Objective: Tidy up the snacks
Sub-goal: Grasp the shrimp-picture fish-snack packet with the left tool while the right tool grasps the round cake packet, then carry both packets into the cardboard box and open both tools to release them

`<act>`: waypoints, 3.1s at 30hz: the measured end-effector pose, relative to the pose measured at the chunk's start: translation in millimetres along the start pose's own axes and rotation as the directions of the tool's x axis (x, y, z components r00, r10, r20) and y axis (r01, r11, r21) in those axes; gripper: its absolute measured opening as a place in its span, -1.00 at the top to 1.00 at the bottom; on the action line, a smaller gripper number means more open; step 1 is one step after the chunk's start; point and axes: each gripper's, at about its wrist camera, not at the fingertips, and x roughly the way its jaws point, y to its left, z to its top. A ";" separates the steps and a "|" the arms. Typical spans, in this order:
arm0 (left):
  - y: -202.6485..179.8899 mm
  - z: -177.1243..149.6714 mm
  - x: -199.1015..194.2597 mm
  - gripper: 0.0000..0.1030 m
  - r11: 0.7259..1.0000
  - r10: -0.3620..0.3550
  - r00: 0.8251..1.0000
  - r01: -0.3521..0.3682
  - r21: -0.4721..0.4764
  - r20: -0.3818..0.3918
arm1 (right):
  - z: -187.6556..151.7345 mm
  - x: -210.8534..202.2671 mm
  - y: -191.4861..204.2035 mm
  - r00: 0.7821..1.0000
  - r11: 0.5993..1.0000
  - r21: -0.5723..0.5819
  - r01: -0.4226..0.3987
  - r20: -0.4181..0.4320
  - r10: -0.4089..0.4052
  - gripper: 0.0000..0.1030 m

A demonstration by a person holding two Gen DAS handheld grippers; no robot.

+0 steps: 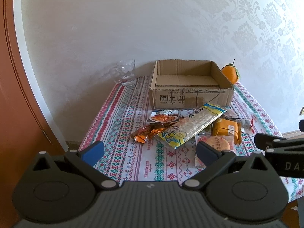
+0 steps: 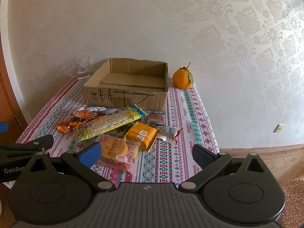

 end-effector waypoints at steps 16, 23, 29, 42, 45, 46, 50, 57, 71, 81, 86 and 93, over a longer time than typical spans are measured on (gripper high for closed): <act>14.6 -8.0 47.0 -0.99 0.993 -0.108 0.992 0.110 0.031 -0.065 | -2.6 41.3 -9.9 0.989 0.963 -0.228 -0.145 0.006 0.150 -1.00; 28.4 -13.0 70.8 -0.99 0.995 -0.092 0.989 0.097 0.034 -0.114 | -9.1 72.3 1.2 0.958 0.883 -0.371 -0.287 -0.092 0.273 -1.00; 34.5 -11.3 85.2 -0.99 0.991 -0.128 0.980 0.131 0.007 -0.154 | -2.7 102.0 18.0 0.918 0.779 -0.487 -0.395 -0.172 0.358 -1.00; 31.0 -8.3 104.9 -0.99 0.991 -0.134 0.970 0.130 -0.030 -0.205 | -8.4 124.3 21.6 0.841 0.700 -0.466 -0.541 -0.298 0.452 -0.99; 30.2 -7.4 106.1 -0.99 0.991 -0.134 0.969 0.131 -0.025 -0.206 | -11.9 117.2 20.0 0.832 0.692 -0.463 -0.554 -0.307 0.462 -0.99; 29.6 -7.3 106.8 -0.99 0.991 -0.136 0.969 0.134 -0.022 -0.207 | -12.0 116.6 20.1 0.835 0.693 -0.466 -0.551 -0.302 0.461 -0.99; 27.4 -7.5 108.7 -0.99 0.989 -0.144 0.967 0.145 -0.011 -0.210 | -7.6 125.4 24.5 0.843 0.699 -0.472 -0.537 -0.287 0.454 -0.88; 27.2 -0.6 113.1 -0.99 0.989 -0.143 0.968 0.145 -0.007 -0.205 | -5.8 125.8 27.8 0.844 0.701 -0.470 -0.537 -0.279 0.459 -0.31; -7.8 68.2 189.5 -0.99 0.985 -0.130 0.968 0.150 0.081 -0.213 | -5.6 120.9 10.3 0.860 0.763 -0.398 -0.510 -0.253 0.443 -0.21; -18.8 75.6 240.9 -0.87 0.982 -0.140 0.935 0.174 0.077 -0.327 | -1.8 124.7 7.6 0.849 0.760 -0.377 -0.529 -0.258 0.462 -0.21; -14.1 76.0 242.8 -0.47 0.976 -0.187 0.920 0.214 0.041 -0.345 | -1.7 126.1 7.4 0.847 0.762 -0.371 -0.531 -0.257 0.465 -0.22; -8.4 80.8 228.4 -0.43 0.973 -0.186 0.920 0.220 0.062 -0.344 | -0.2 124.6 5.3 0.853 0.775 -0.357 -0.521 -0.252 0.457 -0.21</act>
